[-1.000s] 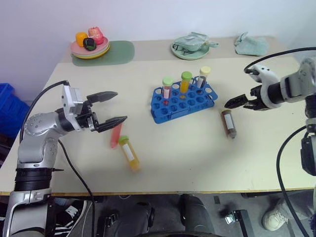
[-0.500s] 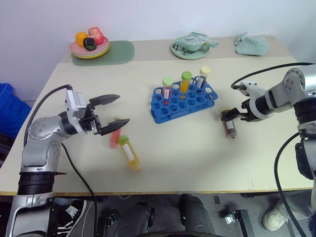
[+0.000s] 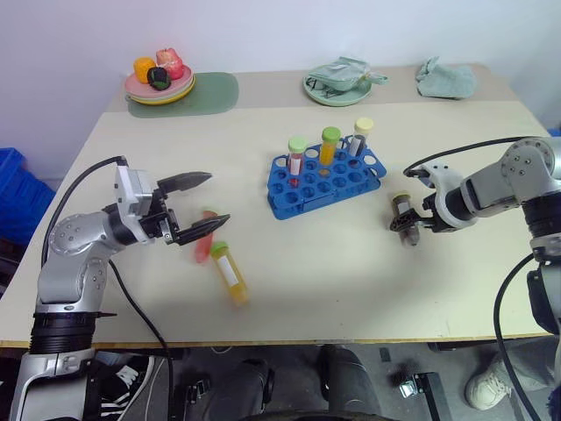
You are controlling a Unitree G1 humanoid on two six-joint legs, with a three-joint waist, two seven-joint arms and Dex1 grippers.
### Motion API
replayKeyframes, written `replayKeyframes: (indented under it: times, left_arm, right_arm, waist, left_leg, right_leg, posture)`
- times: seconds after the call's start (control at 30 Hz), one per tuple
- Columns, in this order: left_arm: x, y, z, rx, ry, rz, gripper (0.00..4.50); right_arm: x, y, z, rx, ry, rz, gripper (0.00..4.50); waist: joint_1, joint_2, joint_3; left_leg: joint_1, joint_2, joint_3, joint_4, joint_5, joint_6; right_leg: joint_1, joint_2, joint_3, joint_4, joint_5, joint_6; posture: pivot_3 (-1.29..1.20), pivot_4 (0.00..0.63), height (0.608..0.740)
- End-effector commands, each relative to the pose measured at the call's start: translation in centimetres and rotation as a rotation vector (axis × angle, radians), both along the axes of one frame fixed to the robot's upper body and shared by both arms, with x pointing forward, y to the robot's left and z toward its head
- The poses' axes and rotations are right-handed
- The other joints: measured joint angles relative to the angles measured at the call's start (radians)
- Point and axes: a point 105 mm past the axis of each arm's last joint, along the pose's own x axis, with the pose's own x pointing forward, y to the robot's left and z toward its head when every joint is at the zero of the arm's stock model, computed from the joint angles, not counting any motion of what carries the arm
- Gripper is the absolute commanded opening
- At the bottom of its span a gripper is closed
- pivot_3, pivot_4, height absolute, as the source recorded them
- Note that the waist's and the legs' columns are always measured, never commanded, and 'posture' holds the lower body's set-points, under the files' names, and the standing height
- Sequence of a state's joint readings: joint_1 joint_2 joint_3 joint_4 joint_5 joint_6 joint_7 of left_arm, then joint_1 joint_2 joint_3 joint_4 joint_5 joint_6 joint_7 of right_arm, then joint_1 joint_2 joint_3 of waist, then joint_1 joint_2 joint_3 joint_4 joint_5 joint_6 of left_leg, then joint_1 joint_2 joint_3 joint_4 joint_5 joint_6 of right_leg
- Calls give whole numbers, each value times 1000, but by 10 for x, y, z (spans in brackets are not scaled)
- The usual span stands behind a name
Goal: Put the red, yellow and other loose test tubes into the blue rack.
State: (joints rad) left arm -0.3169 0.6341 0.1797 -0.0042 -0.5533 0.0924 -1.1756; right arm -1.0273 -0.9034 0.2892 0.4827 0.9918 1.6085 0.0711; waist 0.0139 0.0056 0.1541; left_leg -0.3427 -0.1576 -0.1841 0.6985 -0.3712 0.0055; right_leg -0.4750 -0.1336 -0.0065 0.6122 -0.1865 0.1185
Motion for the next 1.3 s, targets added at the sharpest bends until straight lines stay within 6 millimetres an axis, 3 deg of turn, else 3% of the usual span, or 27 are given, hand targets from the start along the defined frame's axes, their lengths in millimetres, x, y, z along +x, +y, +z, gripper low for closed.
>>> replayKeyframes:
  times: [0.03, 0.13, 0.23, 0.33, 0.63, 0.73, 0.9, 1.13, 1.23, 1.3]
  left_arm:
    - [-5, 3, 12, 1, -58, 8, 4500]
    - [-5, 4, 12, 2, -57, 10, 4500]
    - [-6, 4, 12, 1, -54, 12, 4500]
    - [-6, 4, 12, 0, -53, 11, 4500]
    - [-5, 2, 13, -7, -52, 12, 4500]
    - [-4, 2, 13, -6, -53, 12, 4500]
    - [-2, 3, 14, -4, -54, 9, 4500]
    - [4, 7, 17, 1, -62, 6, 4500]
    - [9, 9, 20, 3, -72, 7, 4500]
    - [14, 8, 25, 1, -84, 2, 4500]
  right_arm:
    - [0, 5, 3, 27, -24, 2, 4454]
    - [0, 4, 3, 26, -32, -14, 4454]
    - [-1, 4, 2, 18, -36, -16, 3237]
    - [-2, 5, 2, 17, -39, -9, 1663]
    - [-4, 5, 2, 31, -39, -25, 1663]
    - [-3, 3, 3, 25, -51, -37, 939]
    - [-2, 2, 13, 31, -95, -38, 845]
    - [3, -24, 52, -38, -373, -129, 845]
    - [3, -21, 66, -50, -526, -116, 845]
    - [7, -6, 85, 12, -720, -66, 845]
  waist:
    - [0, 0, 0]
    - [0, 0, 0]
    - [0, 0, 0]
    - [-1, 0, 0]
    - [0, 0, 0]
    - [0, 0, 0]
    - [0, 0, 0]
    - [3, 0, 0]
    - [0, 0, 0]
    - [0, 0, 0]
  left_leg:
    - [0, 0, 0, 0, 0, 0]
    - [0, 0, 0, 0, 0, 0]
    - [0, 0, 0, 0, 0, 0]
    - [1, 0, 0, 0, 0, 0]
    - [1, 0, 0, 0, 0, 0]
    - [1, 0, 0, 0, 0, 0]
    - [1, 0, 0, 0, 0, 0]
    - [1, 0, 0, 0, 0, 0]
    - [1, 0, 0, 0, 0, 0]
    - [1, 0, 0, 0, 0, 0]
  right_leg:
    - [0, 0, 0, 0, 0, 0]
    - [0, 0, 0, 0, 0, 0]
    - [1, 0, 0, 0, 0, 0]
    - [1, 0, 0, 0, 0, 0]
    - [1, 0, 0, 0, 0, 0]
    - [1, 0, 0, 0, 0, 0]
    - [1, 0, 0, 0, 0, 0]
    - [1, 0, 0, 0, 0, 1]
    - [1, 0, 0, 0, 1, 1]
    - [1, 0, 0, 0, 1, 1]
  posture:
    - [0, 150, 740]
    - [0, 150, 740]
    - [0, 150, 740]
    - [0, 150, 740]
    - [0, 150, 740]
    - [0, 150, 740]
    - [0, 150, 740]
    - [0, 150, 740]
    - [0, 150, 740]
    - [0, 150, 740]
